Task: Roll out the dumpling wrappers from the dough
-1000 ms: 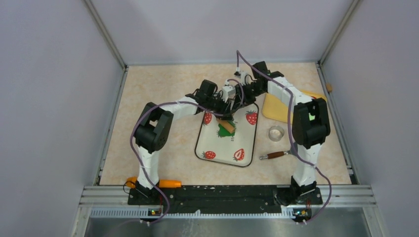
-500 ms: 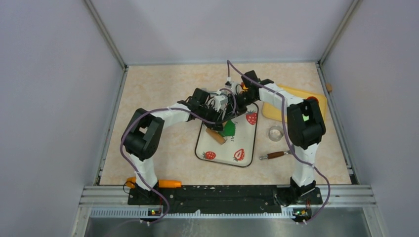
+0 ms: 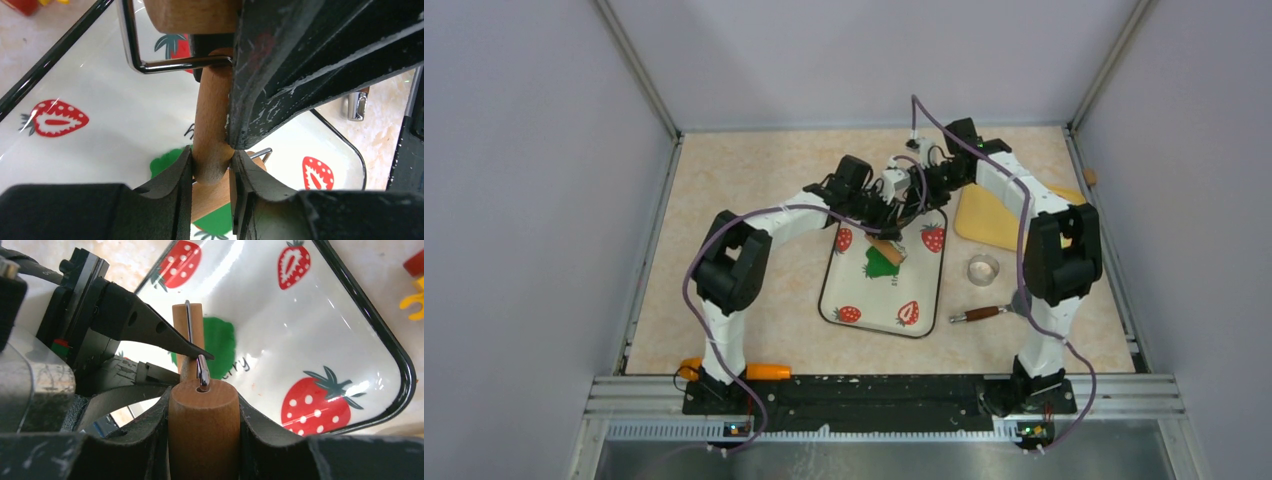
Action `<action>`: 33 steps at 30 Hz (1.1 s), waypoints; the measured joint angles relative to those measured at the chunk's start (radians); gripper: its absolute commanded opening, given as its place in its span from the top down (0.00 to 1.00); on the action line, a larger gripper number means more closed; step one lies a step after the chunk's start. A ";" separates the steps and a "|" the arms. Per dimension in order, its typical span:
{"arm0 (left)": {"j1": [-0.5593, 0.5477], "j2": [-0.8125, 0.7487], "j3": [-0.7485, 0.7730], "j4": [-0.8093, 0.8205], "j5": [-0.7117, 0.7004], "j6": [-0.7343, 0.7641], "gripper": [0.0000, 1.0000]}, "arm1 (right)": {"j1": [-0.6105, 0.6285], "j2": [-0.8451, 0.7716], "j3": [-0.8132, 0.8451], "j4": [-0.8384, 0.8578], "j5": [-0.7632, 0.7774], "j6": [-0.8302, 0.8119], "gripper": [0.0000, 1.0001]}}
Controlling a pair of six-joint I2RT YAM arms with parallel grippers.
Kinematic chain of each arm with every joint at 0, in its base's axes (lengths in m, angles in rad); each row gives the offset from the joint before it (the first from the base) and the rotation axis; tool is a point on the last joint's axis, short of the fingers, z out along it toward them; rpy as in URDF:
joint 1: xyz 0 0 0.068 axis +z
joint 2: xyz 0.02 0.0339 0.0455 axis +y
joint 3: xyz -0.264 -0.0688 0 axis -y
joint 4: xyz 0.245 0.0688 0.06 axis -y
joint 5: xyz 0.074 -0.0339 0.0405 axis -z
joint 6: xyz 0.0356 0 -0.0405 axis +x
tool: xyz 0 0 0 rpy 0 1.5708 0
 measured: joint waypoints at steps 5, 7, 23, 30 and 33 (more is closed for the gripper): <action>-0.006 0.058 0.010 0.022 0.023 0.004 1.00 | -0.014 0.000 -0.072 0.051 0.018 0.008 1.00; -0.006 0.071 0.001 0.022 0.033 0.008 1.00 | -0.014 0.000 -0.111 0.087 0.016 0.016 1.00; 0.038 -0.056 -0.224 0.058 0.064 -0.002 1.00 | 0.077 0.006 -0.201 0.222 -0.054 0.056 1.00; 0.050 -0.084 -0.226 -0.007 0.061 0.007 1.00 | 0.093 0.037 -0.132 0.138 -0.069 0.074 1.00; 0.055 -0.088 -0.176 -0.037 0.061 0.016 1.00 | 0.090 0.038 -0.069 0.089 -0.057 0.085 1.00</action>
